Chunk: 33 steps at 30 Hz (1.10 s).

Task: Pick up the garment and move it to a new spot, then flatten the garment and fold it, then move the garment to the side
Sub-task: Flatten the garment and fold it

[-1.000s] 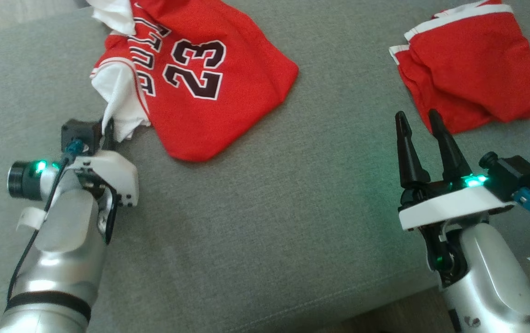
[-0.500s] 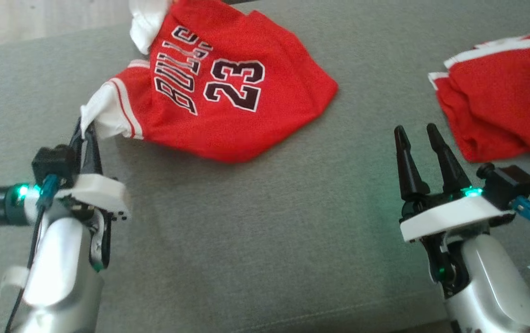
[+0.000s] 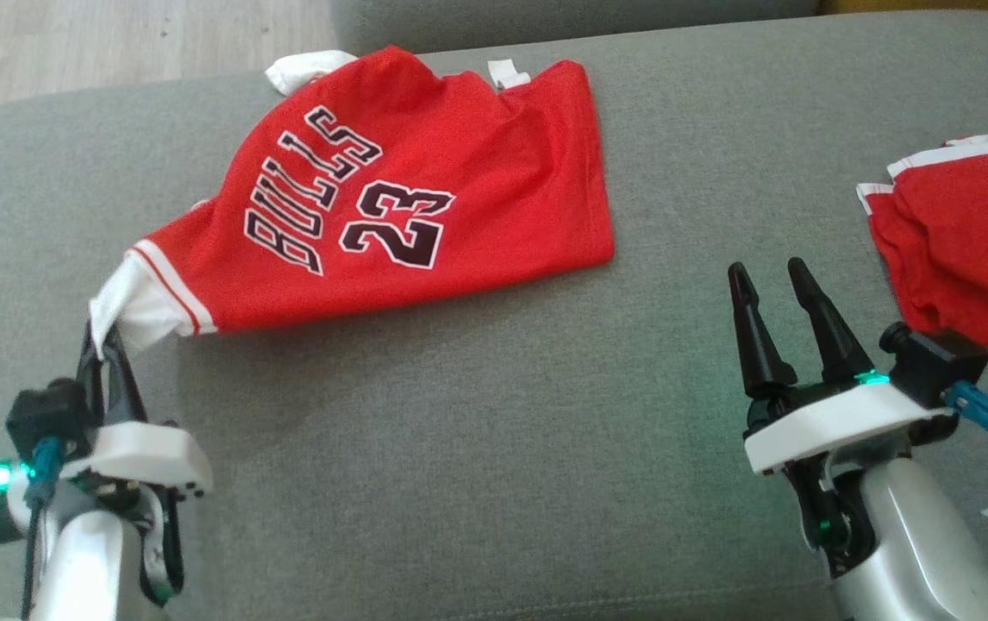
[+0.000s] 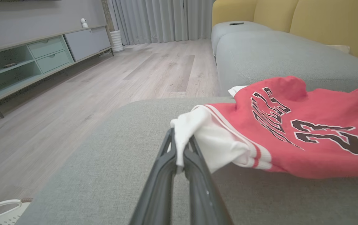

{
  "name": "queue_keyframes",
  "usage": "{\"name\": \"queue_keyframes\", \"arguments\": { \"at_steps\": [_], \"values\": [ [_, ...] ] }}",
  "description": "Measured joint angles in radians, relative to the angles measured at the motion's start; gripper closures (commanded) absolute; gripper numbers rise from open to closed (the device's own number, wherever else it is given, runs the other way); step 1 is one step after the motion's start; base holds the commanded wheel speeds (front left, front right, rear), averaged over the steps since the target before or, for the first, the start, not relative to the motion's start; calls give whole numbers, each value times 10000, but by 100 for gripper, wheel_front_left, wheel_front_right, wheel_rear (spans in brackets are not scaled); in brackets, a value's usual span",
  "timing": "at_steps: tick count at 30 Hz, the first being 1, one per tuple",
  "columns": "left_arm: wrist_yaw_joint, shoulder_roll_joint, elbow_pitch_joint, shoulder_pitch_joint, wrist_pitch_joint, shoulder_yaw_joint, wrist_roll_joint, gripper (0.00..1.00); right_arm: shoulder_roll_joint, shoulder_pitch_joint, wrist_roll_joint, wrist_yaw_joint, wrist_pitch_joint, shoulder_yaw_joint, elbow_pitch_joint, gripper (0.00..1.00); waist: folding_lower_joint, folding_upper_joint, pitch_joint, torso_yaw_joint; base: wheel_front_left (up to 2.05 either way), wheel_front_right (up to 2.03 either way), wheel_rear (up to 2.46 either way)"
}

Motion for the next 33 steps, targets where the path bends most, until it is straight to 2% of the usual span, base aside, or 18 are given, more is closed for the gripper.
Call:
{"name": "queue_keyframes", "arguments": {
  "at_steps": [1,2,3,4,15,21,27,33],
  "values": [
    [-4,-19,-8,88,0,29,0,100,0,49,0,-2,56,2,-6,0,0,0,-25,28,0,0,0],
    [-8,-56,-8,154,0,33,0,87,0,96,0,0,71,2,-10,0,0,0,-45,50,0,0,0],
    [-12,-111,-8,193,0,33,0,16,2,129,0,0,82,6,-12,0,0,0,-61,67,0,0,0],
    [-35,-188,-13,208,0,31,0,0,2,140,0,0,84,6,-12,0,0,0,-74,81,0,0,0],
    [-974,-819,-1452,220,-17,-500,105,0,13,156,-82,-2,159,10,-38,0,1,0,-216,271,0,0,0],
    [-1164,-945,-2167,364,-42,-907,121,0,56,161,-82,0,144,15,4,0,1,0,-205,286,0,0,0],
    [-1356,-1003,-2234,351,-42,-1434,105,0,38,135,-81,0,84,-13,82,0,1,0,-34,521,0,0,0],
    [-1417,-1007,-2197,259,-44,-2057,-119,0,-10,-330,90,0,928,-309,978,0,2,0,322,1015,0,0,0]
  ]
}}
